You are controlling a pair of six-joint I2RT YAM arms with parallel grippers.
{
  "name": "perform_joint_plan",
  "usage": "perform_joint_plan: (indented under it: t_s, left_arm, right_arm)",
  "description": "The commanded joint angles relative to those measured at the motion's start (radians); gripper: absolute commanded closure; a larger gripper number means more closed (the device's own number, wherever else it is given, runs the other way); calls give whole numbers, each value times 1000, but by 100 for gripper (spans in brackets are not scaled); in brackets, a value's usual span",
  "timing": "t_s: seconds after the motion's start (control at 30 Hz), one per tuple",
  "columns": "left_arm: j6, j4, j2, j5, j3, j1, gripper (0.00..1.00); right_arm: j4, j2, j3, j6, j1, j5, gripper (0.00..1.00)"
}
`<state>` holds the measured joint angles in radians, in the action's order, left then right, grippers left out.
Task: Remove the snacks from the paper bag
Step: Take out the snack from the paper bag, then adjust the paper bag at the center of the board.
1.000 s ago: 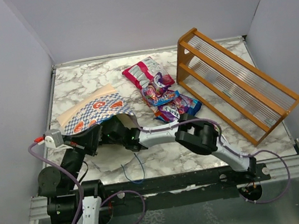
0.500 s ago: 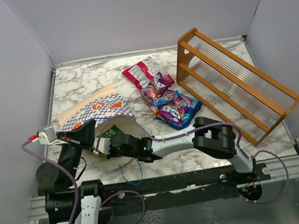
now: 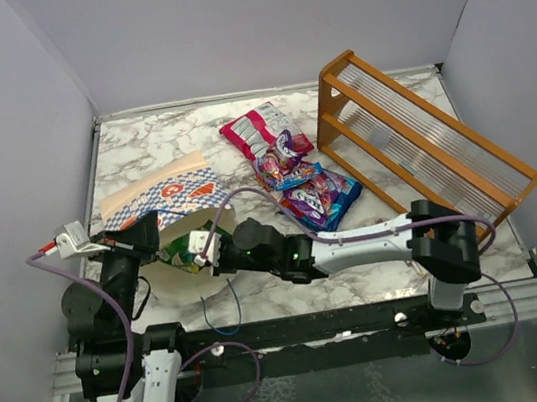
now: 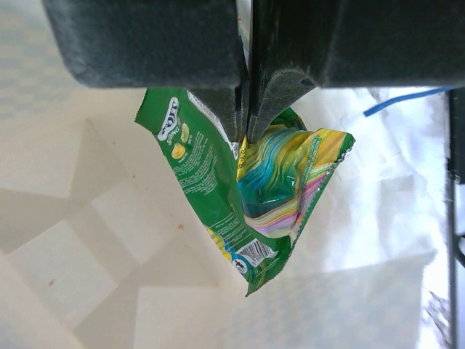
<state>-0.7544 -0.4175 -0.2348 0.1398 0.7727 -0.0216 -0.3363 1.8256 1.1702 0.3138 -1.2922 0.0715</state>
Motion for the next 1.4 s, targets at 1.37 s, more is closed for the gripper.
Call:
perform_joint_plan:
  t_s: [1.37]
  left_arm:
    - [42,-243,-644,-346,523,-3,100]
  right_arm:
    - [167,-1054,-348,210,49,638,99]
